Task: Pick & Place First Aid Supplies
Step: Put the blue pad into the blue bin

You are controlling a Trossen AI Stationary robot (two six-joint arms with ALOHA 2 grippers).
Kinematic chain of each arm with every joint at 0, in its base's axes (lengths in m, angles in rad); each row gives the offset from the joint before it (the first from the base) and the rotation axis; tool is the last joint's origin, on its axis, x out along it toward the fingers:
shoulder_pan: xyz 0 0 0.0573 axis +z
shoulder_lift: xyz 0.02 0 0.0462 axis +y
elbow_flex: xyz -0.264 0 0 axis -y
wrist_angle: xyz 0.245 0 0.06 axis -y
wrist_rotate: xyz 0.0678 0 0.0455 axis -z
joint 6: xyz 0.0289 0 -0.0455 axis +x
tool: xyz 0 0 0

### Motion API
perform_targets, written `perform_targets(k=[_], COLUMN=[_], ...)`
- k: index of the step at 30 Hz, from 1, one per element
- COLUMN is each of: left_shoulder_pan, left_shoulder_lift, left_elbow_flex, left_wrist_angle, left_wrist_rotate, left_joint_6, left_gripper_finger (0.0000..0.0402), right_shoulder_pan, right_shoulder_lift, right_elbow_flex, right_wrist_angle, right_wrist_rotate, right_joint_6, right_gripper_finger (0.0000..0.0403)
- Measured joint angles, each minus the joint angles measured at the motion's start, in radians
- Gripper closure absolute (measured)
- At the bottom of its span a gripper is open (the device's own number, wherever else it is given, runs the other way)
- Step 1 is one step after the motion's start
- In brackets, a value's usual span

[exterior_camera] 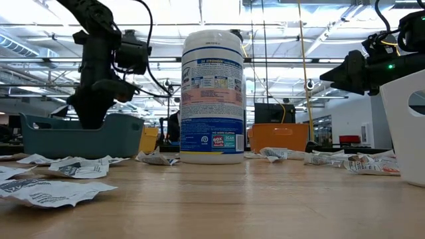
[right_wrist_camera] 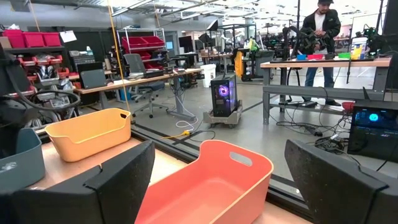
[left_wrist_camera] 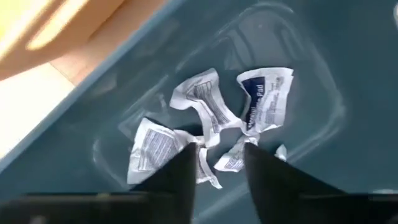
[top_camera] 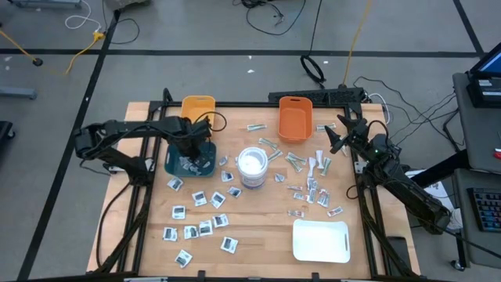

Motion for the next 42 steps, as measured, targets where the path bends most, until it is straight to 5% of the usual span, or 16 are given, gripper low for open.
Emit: perform_targets(k=[8,23,36,42], left_shoulder_pan=[0.001,0.000,0.032,0.034], left_shoulder_lift=[-0.019,-0.004,0.328,0.487], left_elbow_flex=[0.081,0.226,0.633,0.830], left_wrist_angle=[-0.067,-0.277,-0.435,-0.442], left_wrist_rotate=[0.010,-0.009,-0.007,0.004], left_joint_6=[-0.002,0.354,0.409,0.312], left_gripper_finger=[0.0156,0.0106,0.0110,0.0124], right_shoulder_pan=[0.000,0.000,0.000,0.000], right_shoulder_lift=[0.000,0.000,0.000,0.000], right_elbow_flex=[0.000,0.000,0.000,0.000], right_wrist_angle=[0.000,0.000,0.000,0.000], right_wrist_rotate=[0.000,0.000,0.000,0.000], right_joint_6=[0.000,0.000,0.000,0.000], right_gripper_finger=[0.0046,0.0046,0.0046,0.0046])
